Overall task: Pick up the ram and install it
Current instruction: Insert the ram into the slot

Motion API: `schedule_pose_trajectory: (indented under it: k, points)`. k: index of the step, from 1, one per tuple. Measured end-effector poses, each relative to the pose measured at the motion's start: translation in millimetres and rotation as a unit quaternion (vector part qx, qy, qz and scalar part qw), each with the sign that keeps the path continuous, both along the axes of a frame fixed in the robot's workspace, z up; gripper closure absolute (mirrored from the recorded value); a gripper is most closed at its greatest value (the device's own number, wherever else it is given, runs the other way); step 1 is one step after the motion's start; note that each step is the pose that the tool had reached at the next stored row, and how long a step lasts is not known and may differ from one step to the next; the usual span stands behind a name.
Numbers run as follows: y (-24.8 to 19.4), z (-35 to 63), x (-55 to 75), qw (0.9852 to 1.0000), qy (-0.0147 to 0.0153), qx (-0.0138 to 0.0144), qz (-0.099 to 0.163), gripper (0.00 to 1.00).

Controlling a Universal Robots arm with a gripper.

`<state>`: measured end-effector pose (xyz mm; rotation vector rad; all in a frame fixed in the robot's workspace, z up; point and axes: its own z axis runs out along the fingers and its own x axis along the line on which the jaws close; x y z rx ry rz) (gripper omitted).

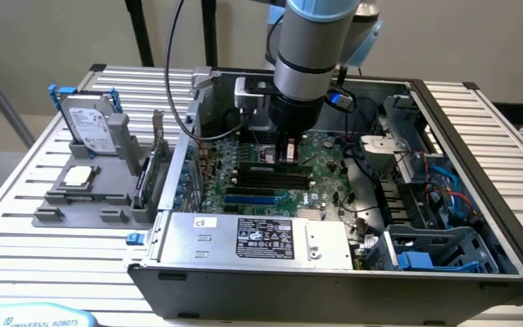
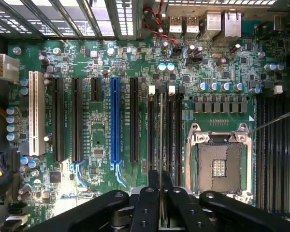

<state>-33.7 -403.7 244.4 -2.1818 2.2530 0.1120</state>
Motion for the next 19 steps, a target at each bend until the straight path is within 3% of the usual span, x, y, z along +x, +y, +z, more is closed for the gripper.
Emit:
schedule_pose_trajectory:
  k: [7, 19]
  points:
    - [-0.1, -10.1, 0.0, 1.0000, 0.0000, -0.0012, 0.000, 0.87]
    - [-0.3, -11.2, 0.0, 1.0000, 0.0000, -0.0025, 0.003, 0.87]
